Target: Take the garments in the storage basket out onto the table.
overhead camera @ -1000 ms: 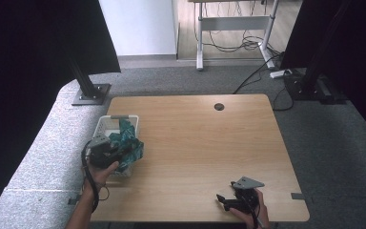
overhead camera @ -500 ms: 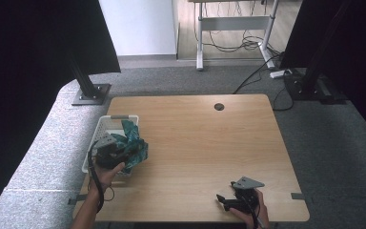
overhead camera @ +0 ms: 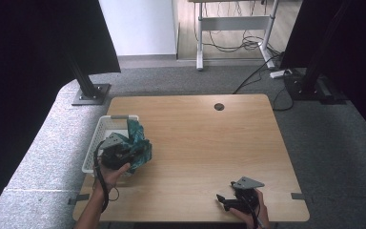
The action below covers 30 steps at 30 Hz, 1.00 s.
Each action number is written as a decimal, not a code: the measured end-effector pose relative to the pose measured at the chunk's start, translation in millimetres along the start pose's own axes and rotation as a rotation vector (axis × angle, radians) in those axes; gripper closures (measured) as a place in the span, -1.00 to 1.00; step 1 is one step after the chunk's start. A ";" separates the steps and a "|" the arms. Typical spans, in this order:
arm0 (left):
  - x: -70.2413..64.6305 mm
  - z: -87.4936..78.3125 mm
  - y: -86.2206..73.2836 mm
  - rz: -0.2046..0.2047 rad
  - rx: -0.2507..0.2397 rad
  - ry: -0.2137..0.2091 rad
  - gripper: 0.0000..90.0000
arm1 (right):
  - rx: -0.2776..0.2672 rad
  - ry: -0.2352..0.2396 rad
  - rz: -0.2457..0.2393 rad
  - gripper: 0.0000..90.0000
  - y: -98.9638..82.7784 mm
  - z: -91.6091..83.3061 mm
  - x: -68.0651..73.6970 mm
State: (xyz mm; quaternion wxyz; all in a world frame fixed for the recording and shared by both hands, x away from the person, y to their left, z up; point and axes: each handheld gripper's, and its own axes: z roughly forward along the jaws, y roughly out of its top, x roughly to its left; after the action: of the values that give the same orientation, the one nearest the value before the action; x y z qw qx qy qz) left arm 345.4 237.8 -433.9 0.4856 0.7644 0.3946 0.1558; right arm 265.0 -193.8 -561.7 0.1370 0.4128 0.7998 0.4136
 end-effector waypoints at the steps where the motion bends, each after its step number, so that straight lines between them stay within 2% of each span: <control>1: -1.8 1.4 0.4 0.006 0.002 -0.002 0.78 | 0.000 0.000 0.000 -0.56 0.0 0.0 0.0; 4: -6.6 5.7 1.1 0.024 0.012 0.000 0.78 | 0.000 0.001 -0.001 -0.56 -0.1 -0.1 0.0; 10: -11.1 10.1 1.1 0.026 0.020 -0.005 0.78 | 0.000 0.003 0.000 -0.56 -0.1 -0.2 -0.1; 19: -22.8 12.0 6.2 0.047 0.005 -0.033 0.78 | 0.000 0.002 0.000 -0.56 -0.1 0.0 0.1; 30: -30.1 22.8 7.1 0.041 0.017 -0.060 0.78 | -0.001 0.003 0.003 -0.56 -0.1 -0.1 -0.1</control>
State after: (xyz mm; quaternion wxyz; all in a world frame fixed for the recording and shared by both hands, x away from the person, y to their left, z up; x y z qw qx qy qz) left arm 343.5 199.5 -434.3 0.4876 0.7805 0.3656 0.1394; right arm 265.0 -194.0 -561.7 0.1356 0.4132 0.7993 0.4147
